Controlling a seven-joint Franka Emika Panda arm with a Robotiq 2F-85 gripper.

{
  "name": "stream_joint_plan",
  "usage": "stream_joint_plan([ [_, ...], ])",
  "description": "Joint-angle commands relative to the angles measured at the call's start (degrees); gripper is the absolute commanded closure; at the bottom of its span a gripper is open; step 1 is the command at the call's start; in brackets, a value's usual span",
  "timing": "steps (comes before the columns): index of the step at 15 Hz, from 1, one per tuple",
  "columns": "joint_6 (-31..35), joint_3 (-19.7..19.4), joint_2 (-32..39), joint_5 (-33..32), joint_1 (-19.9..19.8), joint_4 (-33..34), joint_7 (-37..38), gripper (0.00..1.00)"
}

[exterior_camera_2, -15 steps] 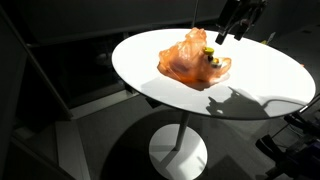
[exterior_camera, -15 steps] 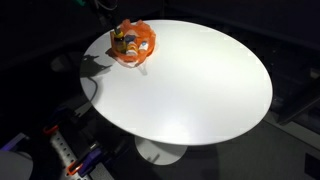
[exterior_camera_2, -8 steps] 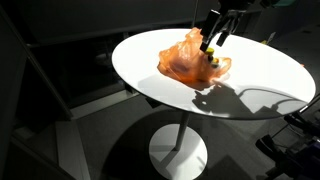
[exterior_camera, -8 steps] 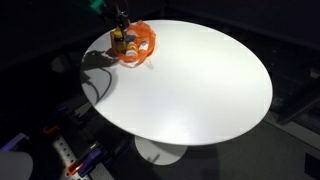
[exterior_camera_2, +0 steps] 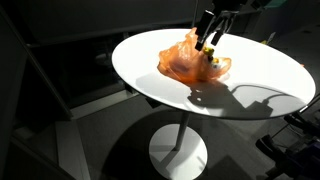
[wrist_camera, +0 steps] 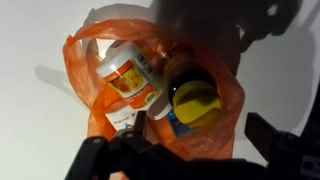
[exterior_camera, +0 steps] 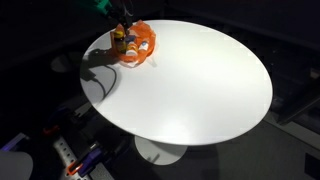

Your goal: Put the yellow bottle on the table

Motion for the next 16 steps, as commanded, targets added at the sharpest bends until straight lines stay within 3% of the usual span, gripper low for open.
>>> stream_joint_plan([
  [1, 0.7, -0.9, -2.3, 1.4, 0.5, 0.0, -1.6, 0.00],
  [8, -6.2, -4.6, -7.0, -10.2, 0.7, -0.6, 7.8, 0.00],
  [16, -12.9, -5.1, -8.0, -18.2, 0.2, -0.8, 15.1, 0.00],
])
